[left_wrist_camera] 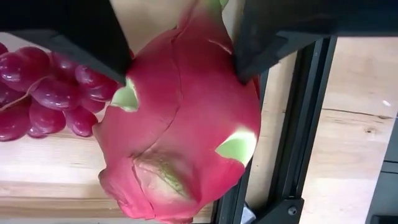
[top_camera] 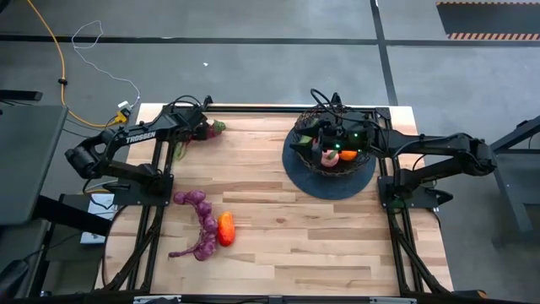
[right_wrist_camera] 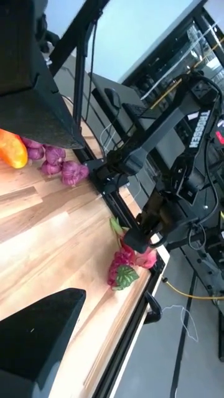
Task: Build produce basket
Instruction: Put the dragon fruit into the wire basket
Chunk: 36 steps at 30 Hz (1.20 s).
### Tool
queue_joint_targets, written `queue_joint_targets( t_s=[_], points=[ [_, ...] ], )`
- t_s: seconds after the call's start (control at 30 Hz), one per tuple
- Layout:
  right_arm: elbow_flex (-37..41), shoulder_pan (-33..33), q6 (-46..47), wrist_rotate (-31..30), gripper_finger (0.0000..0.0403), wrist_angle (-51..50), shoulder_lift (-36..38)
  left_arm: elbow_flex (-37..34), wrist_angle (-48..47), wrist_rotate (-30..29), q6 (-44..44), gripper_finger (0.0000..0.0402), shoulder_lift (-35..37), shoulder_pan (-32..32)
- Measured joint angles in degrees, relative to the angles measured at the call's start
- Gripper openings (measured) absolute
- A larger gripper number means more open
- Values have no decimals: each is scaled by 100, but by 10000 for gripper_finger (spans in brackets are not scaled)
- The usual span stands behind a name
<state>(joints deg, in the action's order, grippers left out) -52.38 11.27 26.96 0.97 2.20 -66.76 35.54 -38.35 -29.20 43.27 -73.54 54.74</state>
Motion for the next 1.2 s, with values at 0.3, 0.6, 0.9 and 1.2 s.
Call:
queue_joint_targets(
  t_s=[0.3, 0.6, 0.9, 1.2],
  points=[
    [0, 0, 166, -98, 374, 0, 0, -23, -72, 150, -136, 134, 743, 0],
    [0, 0, 313, -98, 374, 0, 0, -23, -111, 1013, -190, 130, 2482, -76],
    [0, -4, 431, -89, 374, 17, 0, -15, 1983, 2697, -647, 131, 4164, -1061],
    [0, -4, 584, 290, 374, 476, -2, -13, 3780, 3130, -1259, 131, 4225, -2557]
  ],
)
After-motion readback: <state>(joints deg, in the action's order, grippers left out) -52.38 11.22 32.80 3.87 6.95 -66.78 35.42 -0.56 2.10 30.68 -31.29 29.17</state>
